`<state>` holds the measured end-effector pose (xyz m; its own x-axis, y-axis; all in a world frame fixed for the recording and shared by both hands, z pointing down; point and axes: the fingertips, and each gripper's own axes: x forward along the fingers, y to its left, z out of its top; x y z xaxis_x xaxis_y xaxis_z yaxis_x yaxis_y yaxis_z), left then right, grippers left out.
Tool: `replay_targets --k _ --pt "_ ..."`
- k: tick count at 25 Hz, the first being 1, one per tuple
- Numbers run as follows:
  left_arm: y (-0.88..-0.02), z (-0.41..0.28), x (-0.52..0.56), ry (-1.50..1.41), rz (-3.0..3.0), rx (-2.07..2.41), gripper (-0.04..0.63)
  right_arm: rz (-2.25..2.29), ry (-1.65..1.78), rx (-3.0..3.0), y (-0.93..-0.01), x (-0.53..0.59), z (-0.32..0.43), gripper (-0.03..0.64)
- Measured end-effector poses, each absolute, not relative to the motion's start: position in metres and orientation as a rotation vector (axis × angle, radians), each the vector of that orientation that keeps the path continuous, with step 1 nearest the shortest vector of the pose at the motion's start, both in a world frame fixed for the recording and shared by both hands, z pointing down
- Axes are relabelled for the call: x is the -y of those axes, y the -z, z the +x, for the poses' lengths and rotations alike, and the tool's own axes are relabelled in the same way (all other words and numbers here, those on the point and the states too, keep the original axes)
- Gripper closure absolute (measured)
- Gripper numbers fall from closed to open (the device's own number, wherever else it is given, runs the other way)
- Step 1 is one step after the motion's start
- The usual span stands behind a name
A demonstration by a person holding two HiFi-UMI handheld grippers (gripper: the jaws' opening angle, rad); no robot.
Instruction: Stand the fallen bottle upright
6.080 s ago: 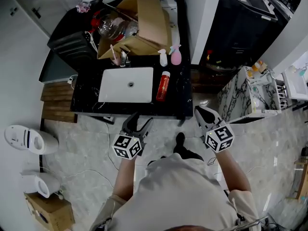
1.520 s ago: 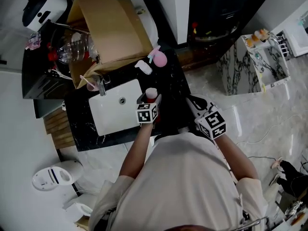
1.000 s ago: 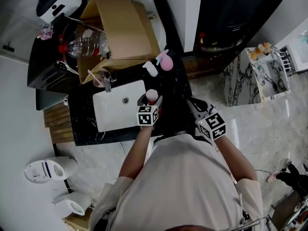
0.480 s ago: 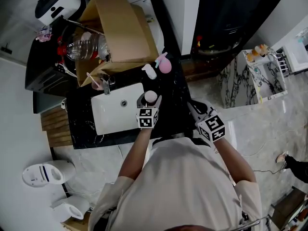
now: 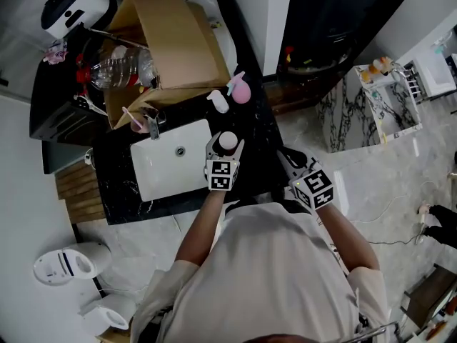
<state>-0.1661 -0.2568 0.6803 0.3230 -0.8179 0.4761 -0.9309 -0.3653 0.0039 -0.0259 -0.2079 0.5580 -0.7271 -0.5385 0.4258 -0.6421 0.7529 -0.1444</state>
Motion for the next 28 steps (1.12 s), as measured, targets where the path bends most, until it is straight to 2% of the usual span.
replay_targets --k 16,28 --pt "-0.668 -0.163 0.253 -0.534 2.417 1.445 0.253 1.006 -0.387 2.543 -0.555 0.19 -0.041 0.581" --pt "-0.63 -0.163 0.228 -0.42 2.527 1.34 0.25 1.084 -0.384 2.508 -0.554 0.171 -0.047 0.581"
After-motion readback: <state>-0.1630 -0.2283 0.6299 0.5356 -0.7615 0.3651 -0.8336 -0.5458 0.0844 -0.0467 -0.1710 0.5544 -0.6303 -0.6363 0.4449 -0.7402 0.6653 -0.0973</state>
